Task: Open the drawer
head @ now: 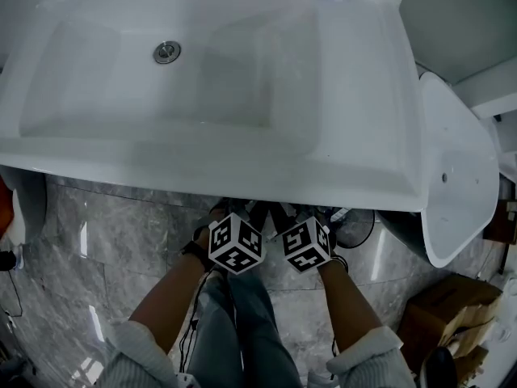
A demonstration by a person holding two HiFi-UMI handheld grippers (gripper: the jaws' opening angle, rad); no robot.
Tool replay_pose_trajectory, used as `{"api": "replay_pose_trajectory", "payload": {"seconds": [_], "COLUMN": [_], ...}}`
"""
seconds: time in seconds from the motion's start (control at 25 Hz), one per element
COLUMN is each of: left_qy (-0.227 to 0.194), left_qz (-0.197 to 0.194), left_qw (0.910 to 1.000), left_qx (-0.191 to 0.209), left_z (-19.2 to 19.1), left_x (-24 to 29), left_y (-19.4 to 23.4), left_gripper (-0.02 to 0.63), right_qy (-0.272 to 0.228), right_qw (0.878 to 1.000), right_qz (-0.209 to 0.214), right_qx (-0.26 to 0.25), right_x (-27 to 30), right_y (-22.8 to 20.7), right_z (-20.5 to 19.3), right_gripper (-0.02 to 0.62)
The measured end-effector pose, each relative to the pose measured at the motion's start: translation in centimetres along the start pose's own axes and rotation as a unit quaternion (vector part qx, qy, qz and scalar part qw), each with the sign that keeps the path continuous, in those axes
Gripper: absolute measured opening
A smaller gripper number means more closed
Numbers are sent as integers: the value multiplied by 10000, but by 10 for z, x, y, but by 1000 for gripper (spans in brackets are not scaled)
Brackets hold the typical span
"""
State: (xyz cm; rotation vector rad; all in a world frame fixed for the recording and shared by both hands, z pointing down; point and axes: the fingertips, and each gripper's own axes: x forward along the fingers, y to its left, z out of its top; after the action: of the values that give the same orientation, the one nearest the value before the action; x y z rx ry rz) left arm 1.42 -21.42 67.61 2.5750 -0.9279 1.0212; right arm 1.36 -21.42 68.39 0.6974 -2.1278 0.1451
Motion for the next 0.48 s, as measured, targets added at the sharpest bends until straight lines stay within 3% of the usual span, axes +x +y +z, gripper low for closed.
{"api": "replay_pose_trajectory", "payload": {"seconds": [0.48], "left_qy": [7], "left_qz": [-34], "left_qw": [9999], "left_qx": [-119], "left_z": [-9], "left_x": [-11], "left_y": [-15], "left_gripper": [43], "right_qy": [8], "right_qw": [9999], "right_qz": [1], "right_qx": [113], "right_x": [-9], "right_y": [18], "right_z": [-5], "right_gripper": [44]}}
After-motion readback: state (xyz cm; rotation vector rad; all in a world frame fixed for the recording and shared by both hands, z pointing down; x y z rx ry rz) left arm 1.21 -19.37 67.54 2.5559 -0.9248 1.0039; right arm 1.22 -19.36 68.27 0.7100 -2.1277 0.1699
